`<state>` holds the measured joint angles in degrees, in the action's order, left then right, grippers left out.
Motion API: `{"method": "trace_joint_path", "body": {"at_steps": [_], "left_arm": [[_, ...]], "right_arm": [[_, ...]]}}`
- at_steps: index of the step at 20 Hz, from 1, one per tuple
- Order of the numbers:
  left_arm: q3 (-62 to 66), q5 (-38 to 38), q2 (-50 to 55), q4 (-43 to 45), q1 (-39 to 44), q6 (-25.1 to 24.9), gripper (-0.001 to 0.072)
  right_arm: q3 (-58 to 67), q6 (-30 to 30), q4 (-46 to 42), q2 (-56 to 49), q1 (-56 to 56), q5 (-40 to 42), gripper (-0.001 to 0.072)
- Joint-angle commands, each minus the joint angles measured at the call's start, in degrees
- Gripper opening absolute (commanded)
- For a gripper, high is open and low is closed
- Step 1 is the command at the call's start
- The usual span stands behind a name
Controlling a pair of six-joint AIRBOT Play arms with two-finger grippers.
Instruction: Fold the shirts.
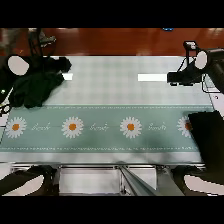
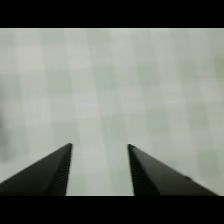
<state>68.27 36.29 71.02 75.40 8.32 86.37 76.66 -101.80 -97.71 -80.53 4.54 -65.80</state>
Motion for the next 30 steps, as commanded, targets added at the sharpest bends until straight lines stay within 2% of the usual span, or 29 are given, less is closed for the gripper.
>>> {"method": "trace_joint_path", "body": {"at_steps": [1, 2, 4, 6, 9, 11, 17, 18, 19, 20, 21, 25, 30], "left_arm": [[1.16, -15.74, 1.9, 11.06, -4.55, -1.64, 0.0501], [2.1, -13.64, 4.07, 12.72, -7.91, -1.66, 0.0505], [5.73, -2.49, 9.44, 11.98, -15.04, 1.46, 0.0504], [9.66, 8.02, 15.32, 11.82, -20.61, 5.2, 0.0503], [15.21, 20.2, 24.57, 11.85, -25.24, 5.64, 0.0504], [17.07, 23.52, 28.87, 11.82, -26.23, 5.64, 0.0504], [17.4, 24.28, 34.45, 11.82, -25.18, 5.66, 0.0503], [17.42, 25.14, 34.77, 11.85, -25.07, 5.6, 0.0443], [17.75, 26.32, 34.73, 13.07, -25.07, 4.46, 0.0267], [18.86, 28.68, 34.56, 15.23, -25.14, 4.55, 0.0042], [20.28, 30.14, 34.1, 16.26, -25.14, 4.52, 0.0022], [26.88, 32.04, 29.14, 15.1, -24.24, 4.39, 0.0021], [32.52, 29.46, 17.42, 4.7, -21.97, 3.54, 0.0021]], "right_arm": [[-0.52, 6.12, 1.6, -0.13, -0.02, -2.97, 0.0411], [-1.42, 7.04, 1.7, -0.11, 0.0, -5.4, 0.0411], [-3.43, 8.09, 1.51, -0.11, -0.02, -7.26, 0.0411], [-4.68, 7.23, 1.79, -0.13, -0.02, -4.76, 0.0411], [-4.76, 3.82, 3.23, -0.13, 0.0, -0.46, 0.0411], [-4.76, 2.99, 3.52, -0.13, 0.0, 0.68, 0.0411], [-4.76, 2.82, 3.63, -0.11, -0.02, 0.59, 0.0411], [-4.76, 2.82, 3.69, -0.11, -0.02, 0.44, 0.0411], [-4.76, 2.84, 3.67, -0.11, -0.02, 0.15, 0.0411], [-4.74, 2.82, 3.5, 0.02, -0.02, -0.24, 0.0411], [-4.74, 2.54, 2.97, 0.35, -0.02, -0.52, 0.0411], [-4.7, 2.16, 2.62, 3.41, -0.02, -0.72, 0.0411], [-4.72, 2.69, 2.58, 11.52, -0.02, -1.66, 0.0411]]}}
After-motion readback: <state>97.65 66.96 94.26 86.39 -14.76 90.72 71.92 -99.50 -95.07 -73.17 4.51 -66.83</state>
